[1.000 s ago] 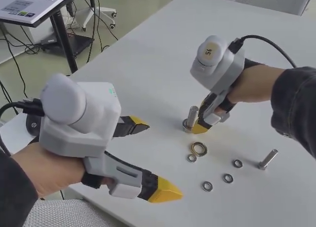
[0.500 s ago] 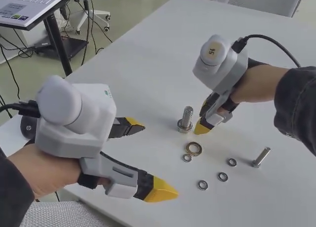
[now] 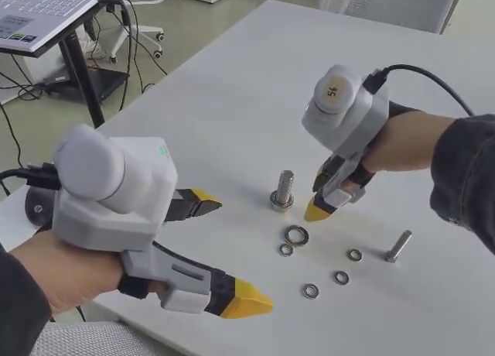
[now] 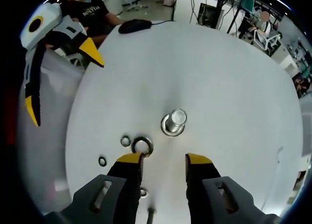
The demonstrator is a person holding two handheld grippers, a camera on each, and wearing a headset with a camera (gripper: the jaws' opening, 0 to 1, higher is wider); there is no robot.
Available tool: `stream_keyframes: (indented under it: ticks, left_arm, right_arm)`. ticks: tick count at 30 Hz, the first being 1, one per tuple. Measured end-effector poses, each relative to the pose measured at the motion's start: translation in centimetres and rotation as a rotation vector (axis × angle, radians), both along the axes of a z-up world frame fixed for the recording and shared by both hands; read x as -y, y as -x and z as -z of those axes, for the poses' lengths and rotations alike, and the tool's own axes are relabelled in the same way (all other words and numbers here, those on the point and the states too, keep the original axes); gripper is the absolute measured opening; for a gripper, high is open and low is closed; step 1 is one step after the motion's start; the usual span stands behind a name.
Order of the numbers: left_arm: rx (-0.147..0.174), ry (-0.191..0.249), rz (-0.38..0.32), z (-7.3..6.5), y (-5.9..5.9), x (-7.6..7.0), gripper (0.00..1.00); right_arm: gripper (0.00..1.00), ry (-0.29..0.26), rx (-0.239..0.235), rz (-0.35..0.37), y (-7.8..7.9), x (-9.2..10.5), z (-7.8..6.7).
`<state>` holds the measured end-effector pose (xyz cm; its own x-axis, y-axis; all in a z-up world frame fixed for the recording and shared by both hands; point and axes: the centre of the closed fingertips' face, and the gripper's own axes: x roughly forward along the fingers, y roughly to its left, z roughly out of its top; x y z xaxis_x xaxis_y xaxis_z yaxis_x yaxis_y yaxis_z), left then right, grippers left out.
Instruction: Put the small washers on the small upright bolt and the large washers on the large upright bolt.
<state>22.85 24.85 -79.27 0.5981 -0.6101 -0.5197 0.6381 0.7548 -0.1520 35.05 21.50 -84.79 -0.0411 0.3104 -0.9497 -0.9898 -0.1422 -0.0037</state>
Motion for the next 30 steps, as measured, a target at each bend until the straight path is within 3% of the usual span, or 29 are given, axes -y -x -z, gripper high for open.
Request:
stream_keyframes:
  ticks: [20, 30]
  left_arm:
    - [0.01, -0.002, -0.005, -0.2, 0.1, -0.1, 0.87]
    - [0.01, -0.002, -0.003, -0.3, 0.0, 0.0, 0.87]
  right_arm:
    - [0.36, 0.043, -0.027, -0.046, 2.7, 0.2, 2.3]
    - [0.34, 0.048, -0.019, -0.067, 2.8, -0.1, 2.9]
